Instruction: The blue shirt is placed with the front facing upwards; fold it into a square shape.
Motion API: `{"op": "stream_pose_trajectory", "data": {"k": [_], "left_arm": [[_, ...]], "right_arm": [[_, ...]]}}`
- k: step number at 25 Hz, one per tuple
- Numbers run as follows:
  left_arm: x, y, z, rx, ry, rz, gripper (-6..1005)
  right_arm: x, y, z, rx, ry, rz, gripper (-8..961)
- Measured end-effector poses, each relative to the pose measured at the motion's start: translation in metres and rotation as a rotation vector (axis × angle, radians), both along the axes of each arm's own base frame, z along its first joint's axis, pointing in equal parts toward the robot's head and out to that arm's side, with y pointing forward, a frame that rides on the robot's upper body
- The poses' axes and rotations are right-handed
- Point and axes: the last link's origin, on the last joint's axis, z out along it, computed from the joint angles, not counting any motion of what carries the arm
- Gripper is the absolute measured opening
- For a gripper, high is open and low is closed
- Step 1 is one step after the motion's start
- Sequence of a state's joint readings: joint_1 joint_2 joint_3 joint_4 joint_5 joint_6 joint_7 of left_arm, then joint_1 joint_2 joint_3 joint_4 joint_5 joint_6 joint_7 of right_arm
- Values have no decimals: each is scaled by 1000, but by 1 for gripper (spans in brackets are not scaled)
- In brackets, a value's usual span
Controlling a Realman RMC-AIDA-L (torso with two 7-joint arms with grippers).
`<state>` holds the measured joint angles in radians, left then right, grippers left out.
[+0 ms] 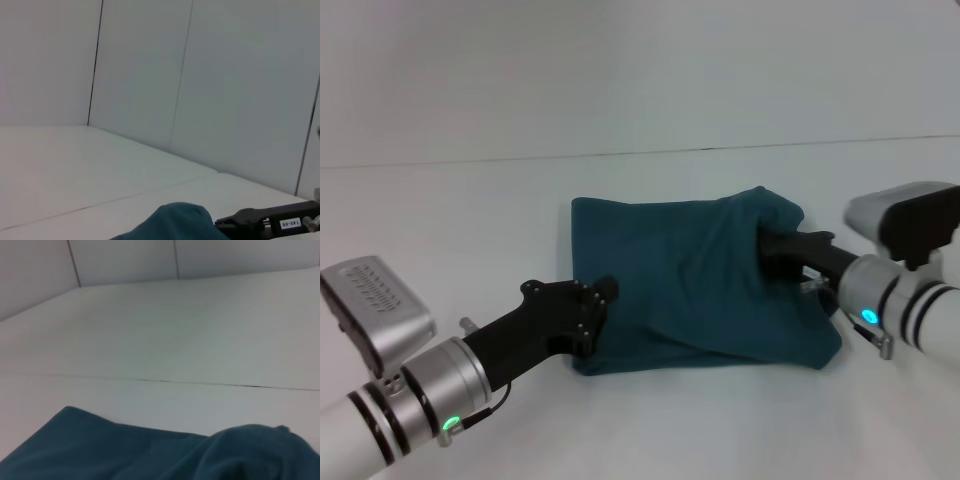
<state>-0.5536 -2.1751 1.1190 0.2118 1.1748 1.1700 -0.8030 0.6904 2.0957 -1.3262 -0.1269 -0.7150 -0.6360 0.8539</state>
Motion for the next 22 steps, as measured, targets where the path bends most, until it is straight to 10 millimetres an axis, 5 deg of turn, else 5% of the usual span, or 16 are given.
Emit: {"op": "stream_pose_trajectory", "data": {"k": [11,15,22], "left_arm": [[-3,-9,18,59,-52,-43,11],[5,-7,23,50,-78,-81,20],[19,15,42,-69,-4,-66,34]], "right_arm": [[55,-59,65,221,208,-15,29],[42,-70,94,192,210,178,30],[-1,-55,128,-238,42,329,31]]}}
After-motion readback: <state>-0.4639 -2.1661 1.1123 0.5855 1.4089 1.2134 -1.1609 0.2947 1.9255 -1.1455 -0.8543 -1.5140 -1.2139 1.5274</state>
